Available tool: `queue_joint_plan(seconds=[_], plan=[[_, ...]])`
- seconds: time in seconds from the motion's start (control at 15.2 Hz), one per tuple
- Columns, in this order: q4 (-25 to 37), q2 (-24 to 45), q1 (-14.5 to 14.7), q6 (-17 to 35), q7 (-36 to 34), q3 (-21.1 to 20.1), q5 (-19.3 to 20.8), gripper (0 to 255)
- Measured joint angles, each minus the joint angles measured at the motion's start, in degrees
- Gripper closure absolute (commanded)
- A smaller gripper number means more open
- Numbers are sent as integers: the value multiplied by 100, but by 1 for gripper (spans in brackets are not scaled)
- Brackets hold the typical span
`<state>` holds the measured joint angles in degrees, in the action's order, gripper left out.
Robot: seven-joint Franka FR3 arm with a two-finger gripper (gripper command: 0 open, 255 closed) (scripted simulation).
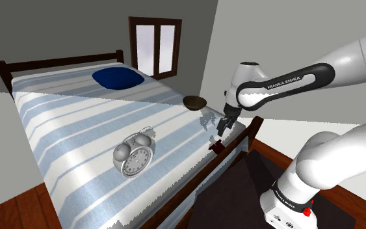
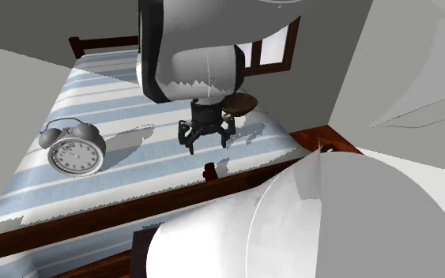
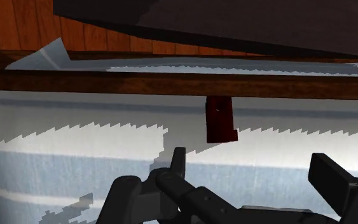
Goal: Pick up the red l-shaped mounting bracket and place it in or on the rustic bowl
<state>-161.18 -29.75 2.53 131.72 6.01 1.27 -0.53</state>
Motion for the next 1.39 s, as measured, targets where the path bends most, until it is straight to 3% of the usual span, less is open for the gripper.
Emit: queue_joint_plan(seconds=[0.4, 0.59, 0.92, 1.32, 1.39], plan=[[-236, 1388, 93, 1834, 442, 110, 42, 0], [-270, 1749, 114, 2257, 500, 127, 20, 0], [-287, 2196, 141, 2728, 546, 143, -32, 0], [-290, 2237, 143, 2775, 551, 144, -38, 0], [-290, 2238, 143, 2776, 551, 144, -38, 255]])
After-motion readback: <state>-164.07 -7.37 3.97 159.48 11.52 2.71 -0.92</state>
